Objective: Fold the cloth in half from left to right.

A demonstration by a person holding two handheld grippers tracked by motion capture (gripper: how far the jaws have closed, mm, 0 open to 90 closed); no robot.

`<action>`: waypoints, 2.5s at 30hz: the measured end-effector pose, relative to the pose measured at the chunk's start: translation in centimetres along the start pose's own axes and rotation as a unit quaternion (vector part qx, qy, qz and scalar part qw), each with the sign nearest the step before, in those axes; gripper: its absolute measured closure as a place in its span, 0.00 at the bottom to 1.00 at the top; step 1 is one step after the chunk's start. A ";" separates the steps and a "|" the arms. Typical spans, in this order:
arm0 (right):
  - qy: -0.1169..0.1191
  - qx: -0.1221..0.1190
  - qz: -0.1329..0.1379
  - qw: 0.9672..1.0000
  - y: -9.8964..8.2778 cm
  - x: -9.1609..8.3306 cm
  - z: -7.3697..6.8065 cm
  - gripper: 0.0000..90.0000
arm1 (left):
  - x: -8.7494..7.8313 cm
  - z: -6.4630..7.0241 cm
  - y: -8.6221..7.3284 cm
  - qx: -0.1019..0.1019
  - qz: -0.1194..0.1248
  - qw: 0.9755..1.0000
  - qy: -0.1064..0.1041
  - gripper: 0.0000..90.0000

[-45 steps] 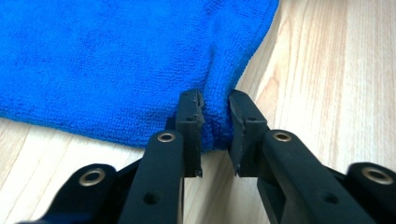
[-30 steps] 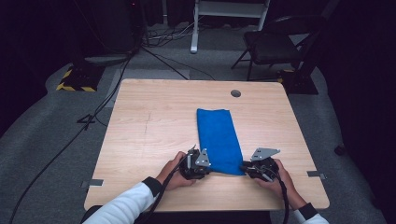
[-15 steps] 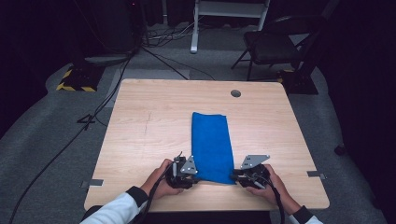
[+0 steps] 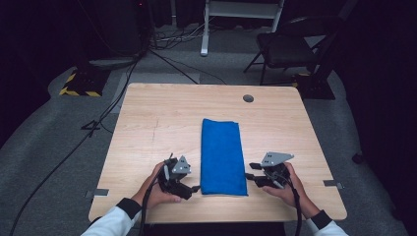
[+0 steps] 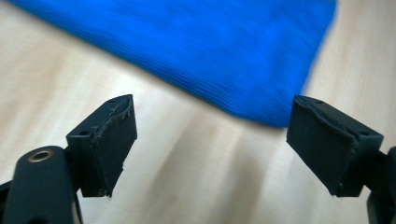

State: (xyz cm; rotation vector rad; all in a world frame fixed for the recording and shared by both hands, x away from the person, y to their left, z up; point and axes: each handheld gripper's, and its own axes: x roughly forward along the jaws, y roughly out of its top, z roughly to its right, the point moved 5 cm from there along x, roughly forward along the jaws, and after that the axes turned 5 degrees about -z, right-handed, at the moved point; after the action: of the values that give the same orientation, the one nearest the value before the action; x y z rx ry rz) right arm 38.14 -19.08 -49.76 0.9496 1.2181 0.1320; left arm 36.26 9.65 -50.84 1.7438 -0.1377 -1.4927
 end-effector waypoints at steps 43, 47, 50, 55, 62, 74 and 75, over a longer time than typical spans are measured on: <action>-0.097 0.064 -0.032 0.993 9.4 10.7 13.6 0.57 | 8.3 -15.5 10.5 -0.110 0.001 0.988 0.109 0.28; -0.098 0.077 -0.033 0.992 9.7 11.6 13.9 0.55 | 9.4 -15.9 10.6 -0.120 -0.010 0.986 0.119 0.31; -0.095 0.083 -0.038 0.991 9.8 12.1 13.9 0.55 | 9.9 -16.2 10.5 -0.126 -0.016 0.984 0.123 0.30; -0.098 0.101 -0.045 0.989 9.5 13.0 14.4 0.53 | 10.4 -16.8 10.5 -0.130 -0.023 0.983 0.128 0.34; -0.083 0.127 -0.038 0.988 9.2 13.2 14.9 0.58 | 10.9 -16.8 10.9 -0.131 -0.021 0.985 0.108 0.43; -0.048 0.111 -0.038 0.992 9.2 12.9 13.8 0.94 | 11.0 -15.5 11.3 -0.091 -0.023 0.993 0.073 0.89; -0.049 0.111 -0.038 0.992 9.2 12.9 13.7 0.94 | 11.0 -15.4 11.3 -0.091 -0.026 0.993 0.073 0.91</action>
State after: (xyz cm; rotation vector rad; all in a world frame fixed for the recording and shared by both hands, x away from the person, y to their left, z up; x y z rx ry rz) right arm 58.20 -13.65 -52.66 1.0873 1.1919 -0.1117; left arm 57.44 3.77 -52.77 1.7125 0.1160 -1.3628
